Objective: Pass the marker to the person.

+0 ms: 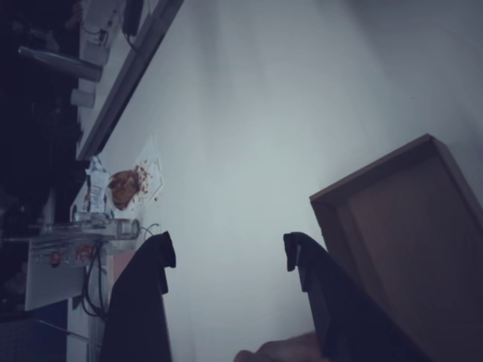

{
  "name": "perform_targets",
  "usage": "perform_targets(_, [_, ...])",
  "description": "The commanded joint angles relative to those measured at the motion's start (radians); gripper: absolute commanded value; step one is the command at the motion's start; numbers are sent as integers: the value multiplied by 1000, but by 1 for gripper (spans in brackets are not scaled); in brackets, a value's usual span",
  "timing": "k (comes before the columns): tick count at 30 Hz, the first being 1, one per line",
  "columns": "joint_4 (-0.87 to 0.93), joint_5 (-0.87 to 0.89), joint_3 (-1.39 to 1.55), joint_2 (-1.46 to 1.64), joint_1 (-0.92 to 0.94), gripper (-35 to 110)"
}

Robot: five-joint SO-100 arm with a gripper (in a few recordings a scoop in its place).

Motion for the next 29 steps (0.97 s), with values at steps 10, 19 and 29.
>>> perform_targets(10, [-18,3,9,67,-11,34])
perform_targets(19, [-18,2,15,72,-11,34])
perform_targets(29, [-35,-5,26,75,-6,33])
